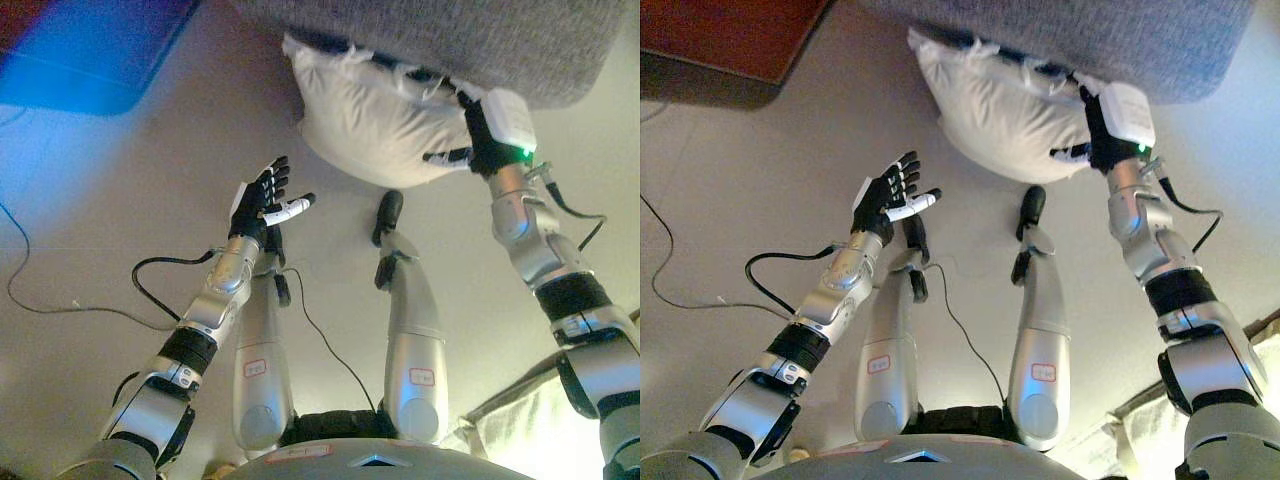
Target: Pick up the pillow and put it on the sofa.
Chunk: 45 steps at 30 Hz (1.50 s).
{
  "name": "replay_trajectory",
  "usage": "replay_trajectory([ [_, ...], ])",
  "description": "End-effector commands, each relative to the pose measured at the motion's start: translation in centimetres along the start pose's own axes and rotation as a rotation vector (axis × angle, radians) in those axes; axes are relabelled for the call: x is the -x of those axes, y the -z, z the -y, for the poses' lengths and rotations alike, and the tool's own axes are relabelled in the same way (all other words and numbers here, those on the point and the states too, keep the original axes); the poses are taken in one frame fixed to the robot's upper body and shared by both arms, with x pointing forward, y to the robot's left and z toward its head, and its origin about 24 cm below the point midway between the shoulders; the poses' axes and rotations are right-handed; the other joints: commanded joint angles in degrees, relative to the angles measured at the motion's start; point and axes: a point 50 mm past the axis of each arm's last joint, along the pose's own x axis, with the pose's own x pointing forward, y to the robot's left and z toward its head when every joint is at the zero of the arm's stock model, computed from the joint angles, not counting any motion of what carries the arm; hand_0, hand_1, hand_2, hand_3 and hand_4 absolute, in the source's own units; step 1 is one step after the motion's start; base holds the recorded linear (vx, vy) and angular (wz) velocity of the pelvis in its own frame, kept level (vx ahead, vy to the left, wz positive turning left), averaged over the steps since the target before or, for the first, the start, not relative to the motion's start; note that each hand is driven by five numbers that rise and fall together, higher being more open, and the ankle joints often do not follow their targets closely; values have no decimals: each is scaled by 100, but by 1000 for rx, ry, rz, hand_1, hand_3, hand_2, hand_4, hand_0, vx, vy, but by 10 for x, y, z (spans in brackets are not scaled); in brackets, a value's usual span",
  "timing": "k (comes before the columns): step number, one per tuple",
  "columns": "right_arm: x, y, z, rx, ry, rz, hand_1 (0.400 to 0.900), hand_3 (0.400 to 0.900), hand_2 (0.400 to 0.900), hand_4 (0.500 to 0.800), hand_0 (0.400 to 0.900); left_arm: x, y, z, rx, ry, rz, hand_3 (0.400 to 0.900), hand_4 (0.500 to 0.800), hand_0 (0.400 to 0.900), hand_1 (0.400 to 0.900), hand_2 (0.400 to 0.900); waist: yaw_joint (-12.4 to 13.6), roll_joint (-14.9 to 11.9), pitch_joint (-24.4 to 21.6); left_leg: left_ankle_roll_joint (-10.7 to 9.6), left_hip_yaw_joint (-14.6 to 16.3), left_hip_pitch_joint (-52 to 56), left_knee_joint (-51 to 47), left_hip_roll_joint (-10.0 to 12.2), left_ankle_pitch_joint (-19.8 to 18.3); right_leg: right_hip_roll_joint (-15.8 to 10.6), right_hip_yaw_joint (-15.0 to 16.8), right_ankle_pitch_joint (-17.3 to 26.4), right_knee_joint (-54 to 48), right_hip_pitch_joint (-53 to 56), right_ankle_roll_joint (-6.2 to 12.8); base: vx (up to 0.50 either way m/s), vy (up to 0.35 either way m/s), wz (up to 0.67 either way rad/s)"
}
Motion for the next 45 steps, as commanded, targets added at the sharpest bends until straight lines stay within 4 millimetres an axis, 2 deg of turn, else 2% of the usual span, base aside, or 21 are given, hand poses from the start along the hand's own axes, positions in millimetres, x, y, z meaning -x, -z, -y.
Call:
replay_trajectory([
  [1, -12, -11, 36, 31, 199, 66, 900, 900, 900, 800, 900, 6, -24, 1, 55, -7, 151, 900, 800, 900, 900, 900, -7, 91, -17, 169, -84, -93, 759, -15, -914, -125, 275, -744, 974, -97, 600, 111, 15, -10],
  [11, -34, -27, 45, 36, 138, 81, 900, 900, 900, 800, 900, -1, -33, -2, 56, -27, 159, 900, 800, 900, 900, 900, 43, 40, 44, 185, -166, -731, 1142, -34, -1045, -85, 277, -825, 1252, -694, 553, 9, 2, -1],
  [14, -42, -32, 55, -31, 157, 72, 900, 900, 900, 800, 900, -1, -34, -7, 69, -52, 162, 900, 800, 900, 900, 900, 72, -11, 44, 173, -229, -868, 1165, -39, -1029, -69, 242, -820, 1258, -797, 546, 28, -20, 4],
  [19, -56, -46, 70, -9, 165, 87, 900, 900, 900, 800, 900, -2, -36, -7, 73, -51, 164, 900, 800, 900, 900, 900, 117, -82, 44, 154, -274, -950, 1139, -44, -986, -63, 187, -806, 1247, -857, 533, 12, -14, 3],
  [26, -77, -78, 97, -75, 159, 126, 900, 900, 900, 800, 900, -3, -34, -10, 71, -58, 140, 900, 800, 900, 900, 900, 153, -203, 44, 117, -356, -999, 1061, -48, -922, -17, 95, -783, 1169, -856, 496, 2, -9, 1],
  [27, -79, -82, 100, -81, 159, 134, 753, 753, 753, 712, 753, -3, -34, -9, 72, -54, 138, 900, 800, 900, 900, 900, 154, -213, 44, 113, -358, -999, 1028, -43, -905, -7, 87, -772, 1140, -850, 496, 0, 0, 0],
  [28, -81, -86, 102, -90, 152, 141, 753, 753, 753, 712, 753, -4, -35, -9, 68, -51, 138, 900, 800, 900, 900, 900, 153, -231, 44, 105, -361, -990, 989, -37, -885, 0, 80, -756, 1091, -831, 498, 0, 0, 0],
  [29, -82, -88, 103, -95, 146, 147, 400, 400, 400, 500, 400, -4, -35, -7, 65, -43, 137, 900, 800, 900, 900, 900, 148, -241, 44, 103, -368, -977, 952, -38, -870, 9, 67, -748, 1072, -819, 500, 0, 0, 0],
  [32, -83, -97, 106, -120, 146, 170, 400, 400, 400, 500, 400, -4, -34, -6, 62, -34, 132, 900, 800, 900, 900, 900, 141, -255, 44, 100, -396, -956, 873, -45, -824, 24, 55, -737, 1048, -810, 504, -32, 3, 3],
  [33, -83, -97, 106, -135, 151, 174, 400, 400, 400, 500, 400, -5, -34, -5, 61, -33, 133, 900, 800, 900, 900, 900, 117, -274, 48, 127, -382, -1036, 827, -85, -628, -8, 28, -554, 946, -856, 443, -92, 5, 8],
  [45, -78, -101, 112, -183, 213, 211, 400, 400, 400, 500, 400, -9, -37, 1, 65, -28, 141, 900, 800, 900, 900, 900, 105, -270, 48, 151, -371, -1014, 780, -124, -587, -4, 53, -540, 911, -815, 465, -8, 1, 1],
])
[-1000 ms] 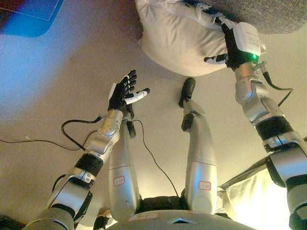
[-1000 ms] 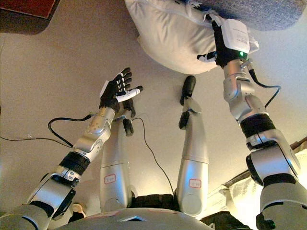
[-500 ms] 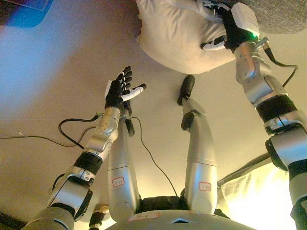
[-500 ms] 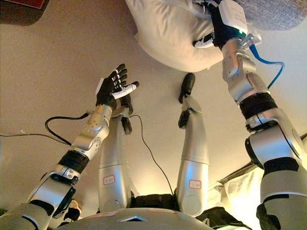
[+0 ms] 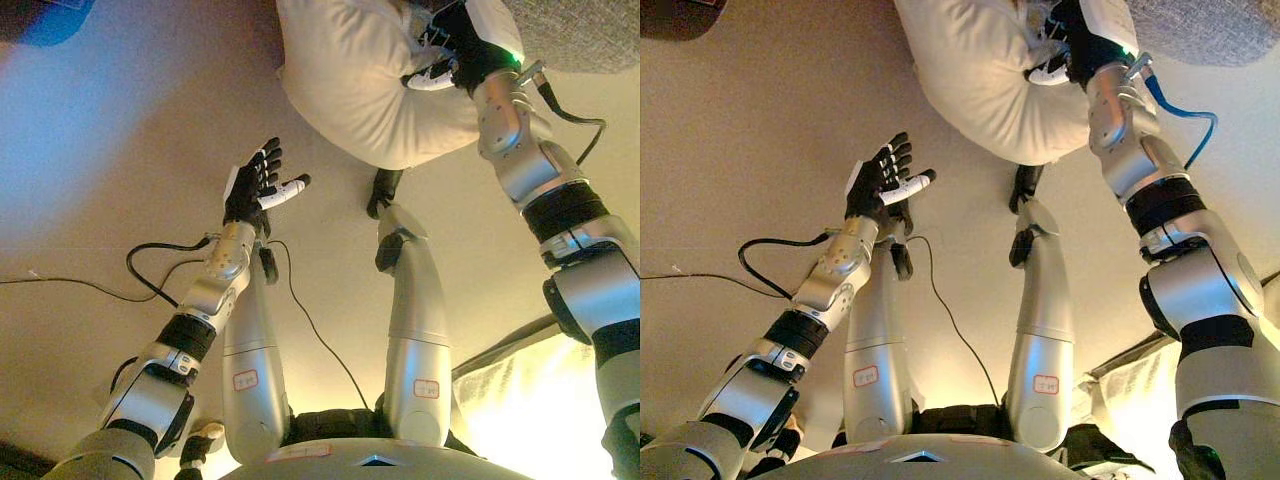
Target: Pick up the pillow and put it on the sofa.
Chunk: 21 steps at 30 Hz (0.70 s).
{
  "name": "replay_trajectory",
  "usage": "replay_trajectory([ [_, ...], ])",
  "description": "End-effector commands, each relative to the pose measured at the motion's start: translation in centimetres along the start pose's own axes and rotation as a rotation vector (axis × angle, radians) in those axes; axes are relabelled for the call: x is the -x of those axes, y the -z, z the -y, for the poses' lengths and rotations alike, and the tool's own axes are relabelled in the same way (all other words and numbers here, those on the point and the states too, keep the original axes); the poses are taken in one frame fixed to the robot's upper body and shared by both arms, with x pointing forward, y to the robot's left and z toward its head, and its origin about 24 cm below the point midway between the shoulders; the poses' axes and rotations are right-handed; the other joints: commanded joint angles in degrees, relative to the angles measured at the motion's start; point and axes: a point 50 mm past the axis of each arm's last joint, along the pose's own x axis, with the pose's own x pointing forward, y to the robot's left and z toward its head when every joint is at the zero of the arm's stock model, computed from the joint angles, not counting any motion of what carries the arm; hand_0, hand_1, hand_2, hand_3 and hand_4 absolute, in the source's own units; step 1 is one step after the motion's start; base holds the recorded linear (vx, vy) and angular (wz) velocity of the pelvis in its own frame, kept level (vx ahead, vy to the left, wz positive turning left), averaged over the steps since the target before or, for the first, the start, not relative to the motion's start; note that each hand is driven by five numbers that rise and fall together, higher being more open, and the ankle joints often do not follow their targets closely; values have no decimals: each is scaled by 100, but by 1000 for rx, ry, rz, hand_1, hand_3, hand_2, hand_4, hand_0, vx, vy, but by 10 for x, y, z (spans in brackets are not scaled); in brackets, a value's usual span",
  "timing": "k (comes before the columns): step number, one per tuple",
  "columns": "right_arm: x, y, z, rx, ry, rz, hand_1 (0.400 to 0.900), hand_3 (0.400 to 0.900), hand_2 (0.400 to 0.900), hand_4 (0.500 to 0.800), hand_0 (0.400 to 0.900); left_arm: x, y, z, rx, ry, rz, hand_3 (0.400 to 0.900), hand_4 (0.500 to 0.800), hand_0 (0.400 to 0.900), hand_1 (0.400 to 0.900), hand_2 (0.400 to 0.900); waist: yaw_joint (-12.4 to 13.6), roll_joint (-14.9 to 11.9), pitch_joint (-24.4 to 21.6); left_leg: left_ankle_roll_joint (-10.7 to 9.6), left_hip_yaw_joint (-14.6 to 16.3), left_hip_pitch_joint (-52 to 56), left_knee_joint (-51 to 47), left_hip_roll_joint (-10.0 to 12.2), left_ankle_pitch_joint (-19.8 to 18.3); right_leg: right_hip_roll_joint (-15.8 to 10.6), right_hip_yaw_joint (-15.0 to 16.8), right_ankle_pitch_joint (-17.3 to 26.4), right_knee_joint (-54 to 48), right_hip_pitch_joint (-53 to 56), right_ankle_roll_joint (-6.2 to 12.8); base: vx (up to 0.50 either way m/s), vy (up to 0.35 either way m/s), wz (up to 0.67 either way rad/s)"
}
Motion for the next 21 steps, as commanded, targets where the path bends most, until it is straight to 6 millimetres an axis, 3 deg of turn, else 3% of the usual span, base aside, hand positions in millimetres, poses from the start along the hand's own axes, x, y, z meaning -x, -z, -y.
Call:
replay_trajectory([
  [1, -6, -43, 61, -63, 229, 197, 400, 400, 400, 500, 400, 4, -16, 4, 52, 18, 95, 900, 800, 900, 900, 900, 47, -121, -5, 178, -105, 328, -16, -156, -363, -4, 127, -472, 460, 256, 535, 0, 0, 0],
  [11, 21, -30, 59, -61, 354, 256, 400, 400, 400, 500, 400, 6, -11, -17, 108, -159, 107, 900, 800, 900, 900, 900, 46, -172, -5, 222, -41, 808, -136, -192, -352, -34, 149, -434, 345, 732, 583, 0, 0, 0],
  [21, 62, -15, 43, -61, 429, 316, 400, 400, 400, 500, 400, 18, 8, -31, 63, -266, 75, 900, 800, 900, 900, 900, 53, -275, -52, 329, 160, 2498, -826, -361, -235, -75, 184, -148, -483, 2415, 663, 6, 41, -2],
])
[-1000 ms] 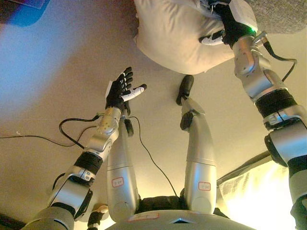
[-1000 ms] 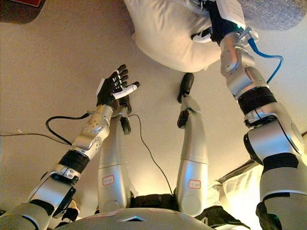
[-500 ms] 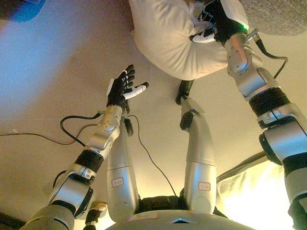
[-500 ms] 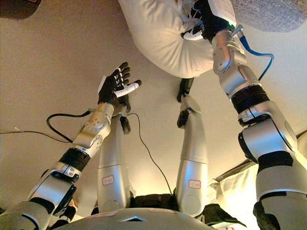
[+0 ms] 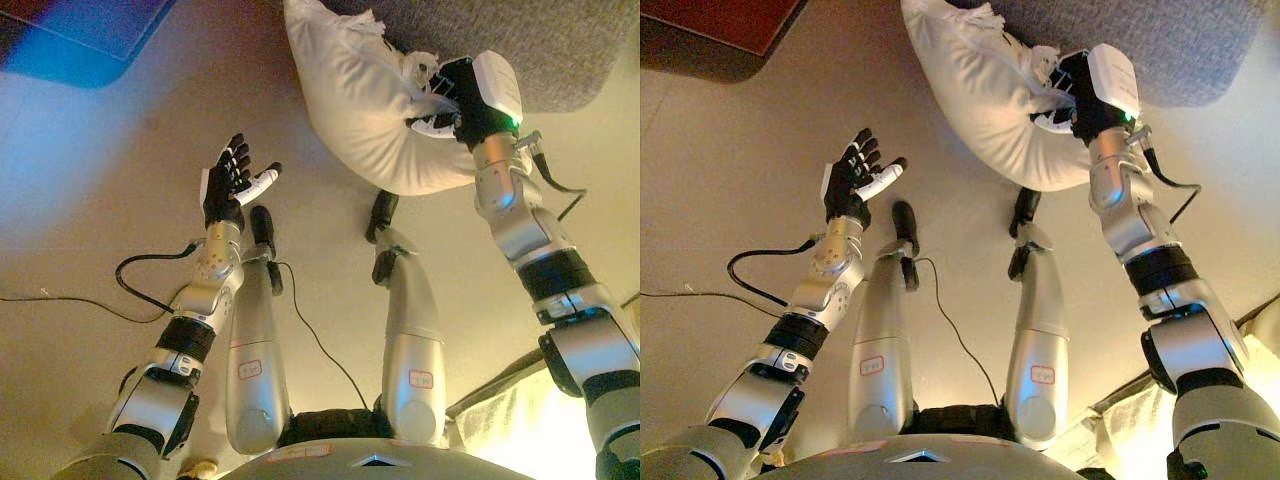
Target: Pick up the pillow and put it on the sofa.
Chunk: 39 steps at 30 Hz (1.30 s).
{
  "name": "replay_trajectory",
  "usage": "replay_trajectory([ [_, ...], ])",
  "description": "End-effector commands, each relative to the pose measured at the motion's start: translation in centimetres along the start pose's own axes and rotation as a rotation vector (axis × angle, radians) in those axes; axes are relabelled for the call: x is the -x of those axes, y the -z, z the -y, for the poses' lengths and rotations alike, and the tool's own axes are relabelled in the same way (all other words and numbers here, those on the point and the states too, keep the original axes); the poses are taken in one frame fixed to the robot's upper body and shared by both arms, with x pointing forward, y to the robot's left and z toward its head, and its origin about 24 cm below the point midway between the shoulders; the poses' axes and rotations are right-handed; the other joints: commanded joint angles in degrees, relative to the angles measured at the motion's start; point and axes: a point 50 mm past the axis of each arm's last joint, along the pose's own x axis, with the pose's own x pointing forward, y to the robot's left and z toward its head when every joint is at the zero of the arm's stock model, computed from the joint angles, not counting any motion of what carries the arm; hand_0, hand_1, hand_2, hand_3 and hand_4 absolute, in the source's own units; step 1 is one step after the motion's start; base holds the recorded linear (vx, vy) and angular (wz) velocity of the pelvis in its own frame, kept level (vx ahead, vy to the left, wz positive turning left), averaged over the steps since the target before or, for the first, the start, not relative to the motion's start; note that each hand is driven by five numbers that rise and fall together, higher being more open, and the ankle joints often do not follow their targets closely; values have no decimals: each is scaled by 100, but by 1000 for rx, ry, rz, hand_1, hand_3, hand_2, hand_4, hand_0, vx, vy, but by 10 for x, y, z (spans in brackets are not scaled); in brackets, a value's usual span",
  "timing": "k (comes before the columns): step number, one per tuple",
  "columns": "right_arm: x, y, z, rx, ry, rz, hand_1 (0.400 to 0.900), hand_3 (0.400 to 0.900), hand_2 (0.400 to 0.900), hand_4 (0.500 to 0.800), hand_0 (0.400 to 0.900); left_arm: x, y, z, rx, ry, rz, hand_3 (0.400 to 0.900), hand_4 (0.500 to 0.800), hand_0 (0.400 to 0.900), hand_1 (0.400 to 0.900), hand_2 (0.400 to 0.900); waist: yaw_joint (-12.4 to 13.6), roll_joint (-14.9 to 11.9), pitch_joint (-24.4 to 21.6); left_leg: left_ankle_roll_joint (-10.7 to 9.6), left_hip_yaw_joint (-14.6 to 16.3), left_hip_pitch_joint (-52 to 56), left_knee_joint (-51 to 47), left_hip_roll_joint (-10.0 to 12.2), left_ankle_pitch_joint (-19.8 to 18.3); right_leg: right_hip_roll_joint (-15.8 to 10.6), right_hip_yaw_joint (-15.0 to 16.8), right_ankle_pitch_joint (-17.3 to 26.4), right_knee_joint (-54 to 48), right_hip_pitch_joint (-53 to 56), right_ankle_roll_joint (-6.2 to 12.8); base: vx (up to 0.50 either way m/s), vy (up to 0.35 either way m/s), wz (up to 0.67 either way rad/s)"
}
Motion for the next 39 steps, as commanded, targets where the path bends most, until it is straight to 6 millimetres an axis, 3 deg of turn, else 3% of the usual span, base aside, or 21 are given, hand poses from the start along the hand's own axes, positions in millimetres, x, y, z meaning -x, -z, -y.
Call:
replay_trajectory([
  [1, 1, -56, 78, -33, 371, 354, 400, 400, 400, 500, 400, 10, -4, -13, -23, -55, 102, 900, 800, 900, 900, 900, -26, -200, -82, 259, 62, 1129, -447, -299, -229, -67, 175, -206, -79, 1048, 548, 36, 43, -5],
  [8, 28, -48, 59, -80, 297, 374, 400, 400, 400, 500, 400, 25, 13, -35, -68, -93, 56, 900, 800, 900, 900, 900, 3, -333, -486, 352, 148, 2304, -1072, -319, -107, -149, 127, 103, -823, 2292, 647, 53, 46, -7],
  [14, 56, -43, 52, -165, 234, 395, 400, 400, 400, 500, 400, 43, 35, -57, -106, -127, -20, 900, 800, 900, 900, 900, 10, -453, -1155, 417, 314, 3433, -2088, -336, 95, -296, 109, 647, -1722, 3349, 897, 71, 79, -11],
  [19, 75, -44, 60, -221, 230, 427, 400, 400, 400, 500, 400, 61, 48, -74, -141, -139, -76, 900, 800, 900, 900, 900, 7, -559, -1714, 462, 459, 4141, -2888, -454, 324, -327, 92, 982, -2243, 3866, 1087, 92, 92, -16],
  [25, 82, -38, 69, -317, 213, 422, 400, 400, 400, 500, 400, 75, 59, -87, -147, -150, -132, 900, 800, 900, 900, 900, 84, -681, -2175, 458, 599, 4545, -3336, -417, 416, -300, 31, 1015, -2528, 4127, 1112, 73, 48, -11],
  [31, 60, -22, 69, -432, 172, 341, 400, 400, 400, 500, 400, 83, 63, -78, -140, -32, -162, 900, 800, 900, 900, 900, 252, -847, -2341, 399, 563, 4658, -3226, -260, 339, -173, -86, 837, -2594, 4356, 1026, 94, -45, 10],
  [35, 23, -9, 77, -426, 149, 243, 400, 400, 400, 500, 400, 85, 63, -73, -101, 36, -174, 900, 800, 900, 900, 900, 385, -894, -2362, 271, 513, 4697, -3312, -105, 435, -74, -231, 709, -2655, 4487, 970, 76, -57, 26],
  [39, -17, -7, 101, -358, 153, 171, 400, 400, 400, 500, 400, 85, 61, -74, -85, 61, -175, 900, 800, 900, 900, 900, 508, -926, -2319, 134, 441, 4597, -3417, 31, 607, 38, -393, 643, -2768, 4498, 908, 41, -79, 27],
])
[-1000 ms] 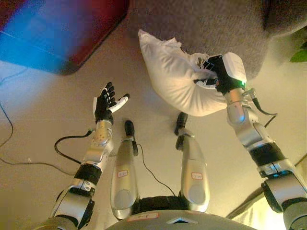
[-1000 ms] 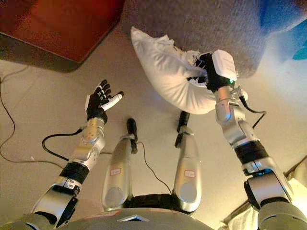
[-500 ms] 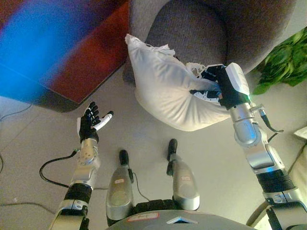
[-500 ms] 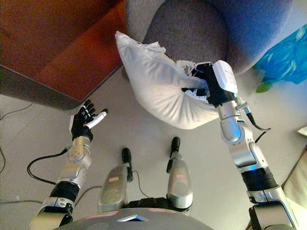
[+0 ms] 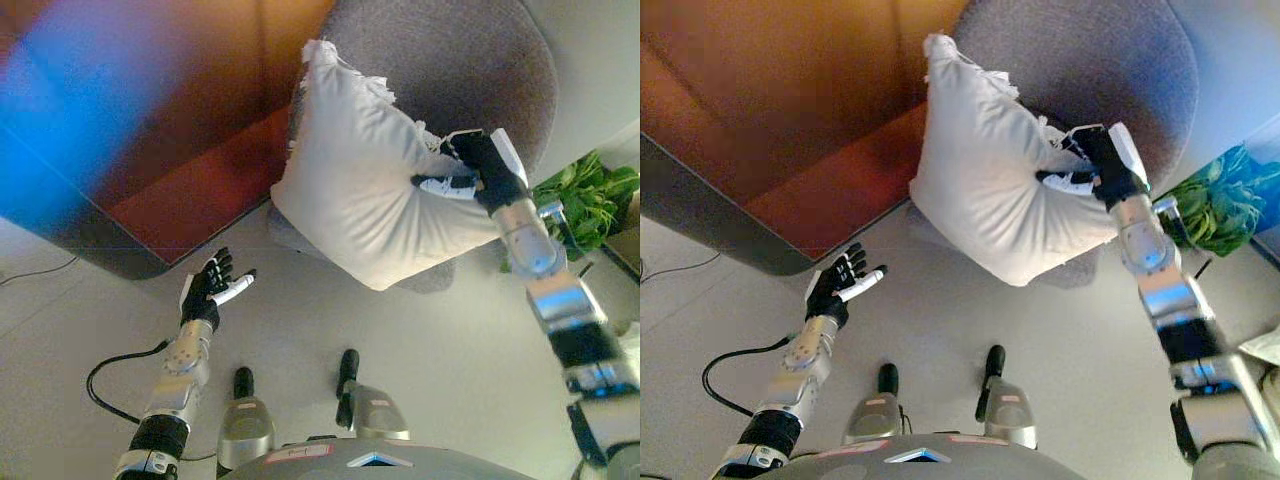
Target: Pick up the pillow and put it on the sofa.
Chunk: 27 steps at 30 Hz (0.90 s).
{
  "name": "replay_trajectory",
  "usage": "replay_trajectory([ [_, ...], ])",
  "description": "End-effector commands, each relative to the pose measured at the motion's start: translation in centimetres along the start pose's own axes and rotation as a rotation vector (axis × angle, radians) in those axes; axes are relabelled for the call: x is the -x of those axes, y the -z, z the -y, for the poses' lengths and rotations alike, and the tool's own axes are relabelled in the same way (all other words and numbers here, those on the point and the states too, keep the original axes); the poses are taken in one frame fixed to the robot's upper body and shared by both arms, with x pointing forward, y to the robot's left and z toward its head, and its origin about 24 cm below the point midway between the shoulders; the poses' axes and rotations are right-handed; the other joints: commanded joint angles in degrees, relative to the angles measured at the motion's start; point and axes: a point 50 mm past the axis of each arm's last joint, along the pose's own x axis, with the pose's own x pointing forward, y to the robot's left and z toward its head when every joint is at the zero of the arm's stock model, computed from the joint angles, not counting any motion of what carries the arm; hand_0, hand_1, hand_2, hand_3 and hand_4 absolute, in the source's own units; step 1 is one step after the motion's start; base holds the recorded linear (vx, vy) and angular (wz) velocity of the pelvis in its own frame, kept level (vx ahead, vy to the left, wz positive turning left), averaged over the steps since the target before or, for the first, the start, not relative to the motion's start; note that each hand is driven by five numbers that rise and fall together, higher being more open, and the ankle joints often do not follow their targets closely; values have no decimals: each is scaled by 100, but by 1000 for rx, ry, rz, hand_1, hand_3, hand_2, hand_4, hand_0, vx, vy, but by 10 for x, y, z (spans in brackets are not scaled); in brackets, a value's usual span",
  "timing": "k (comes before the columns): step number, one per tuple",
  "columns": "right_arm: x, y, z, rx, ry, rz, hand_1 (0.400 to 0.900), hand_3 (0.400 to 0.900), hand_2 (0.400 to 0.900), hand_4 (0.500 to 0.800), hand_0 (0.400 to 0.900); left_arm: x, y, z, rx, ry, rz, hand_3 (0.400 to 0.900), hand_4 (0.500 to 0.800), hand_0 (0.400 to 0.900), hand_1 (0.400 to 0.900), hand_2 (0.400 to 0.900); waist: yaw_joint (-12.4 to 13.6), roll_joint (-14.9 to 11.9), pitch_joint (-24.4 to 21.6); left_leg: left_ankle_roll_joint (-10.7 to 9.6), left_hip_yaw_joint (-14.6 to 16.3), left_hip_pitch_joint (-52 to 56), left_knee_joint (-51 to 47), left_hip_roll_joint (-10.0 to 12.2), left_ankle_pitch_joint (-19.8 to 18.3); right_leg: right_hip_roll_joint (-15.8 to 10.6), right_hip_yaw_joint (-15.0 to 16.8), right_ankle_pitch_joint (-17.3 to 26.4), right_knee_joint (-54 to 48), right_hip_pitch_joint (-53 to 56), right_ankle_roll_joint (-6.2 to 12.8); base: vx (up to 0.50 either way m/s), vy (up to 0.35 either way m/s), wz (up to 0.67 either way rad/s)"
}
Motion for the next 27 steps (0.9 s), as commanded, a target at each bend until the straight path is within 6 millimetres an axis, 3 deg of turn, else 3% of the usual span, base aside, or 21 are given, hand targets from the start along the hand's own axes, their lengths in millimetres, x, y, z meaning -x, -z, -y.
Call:
replay_trajectory([
  [1, -39, -91, 94, -21, 311, 291, 400, 400, 400, 500, 400, -2, -37, -3, -24, 65, 162, 900, 800, 900, 900, 900, 224, -23, -392, 142, -50, -9, -243, 79, 34, -256, -62, -23, 258, 67, 560, 43, -95, 26],
  [6, -68, -99, 131, 35, 384, 141, 400, 400, 400, 500, 400, -2, -34, -3, -13, 91, 143, 900, 800, 900, 900, 900, 509, 49, -249, 36, -214, -205, -325, 178, 215, -160, -218, -73, 145, 43, 498, 41, -83, 25],
  [8, -72, -93, 149, 56, 434, 36, 400, 400, 400, 500, 400, -2, -38, 0, -12, 120, 157, 900, 800, 900, 900, 900, 668, 115, -151, 18, -321, -336, -332, 202, 283, -134, -271, -73, 98, -8, 483, -5, -100, 29],
  [9, -70, -88, 167, 72, 501, -52, 900, 900, 900, 800, 900, -4, -44, 5, -21, 160, 177, 900, 800, 900, 900, 900, 811, 179, -74, -14, -423, -500, -331, 191, 381, -120, -296, -52, 45, -75, 476, -35, -77, 28],
  [11, -67, -83, 174, 71, 525, -86, 900, 900, 900, 800, 900, -6, -48, 9, -23, 182, 191, 900, 800, 900, 900, 900, 882, 235, -62, -21, -501, -593, -336, 186, 419, -109, -321, -52, 7, -112, 471, 26, -66, 27],
  [12, -59, -80, 191, 93, 572, -123, 900, 900, 900, 800, 900, -6, -53, 15, -31, 222, 206, 900, 800, 900, 900, 900, 981, 313, -51, -41, -579, -606, -344, 205, 425, -75, -344, -89, -33, -82, 464, 61, -60, 26],
  [17, -50, -74, 203, 75, 642, -138, 900, 900, 900, 800, 900, -6, -50, 21, -49, 255, 193, 900, 800, 900, 900, 900, 1064, 410, -94, -27, -717, -578, -359, 188, 442, -60, -444, -160, -62, 39, 459, 68, -35, 14],
  [22, -57, -77, 187, -4, 631, -70, 900, 900, 900, 800, 900, -8, -46, 18, -57, 220, 172, 900, 800, 900, 900, 900, 977, 401, -193, 13, -703, -411, -223, 155, 260, -49, -408, -230, -62, 267, 430, 57, 8, -7],
  [27, -64, -86, 157, -83, 558, 56, 900, 900, 900, 800, 900, -8, -39, 12, -59, 165, 143, 900, 800, 900, 900, 900, 736, 360, -308, 56, -534, -144, -93, 129, 41, -74, -208, -246, -55, 433, 422, 43, 53, -31],
])
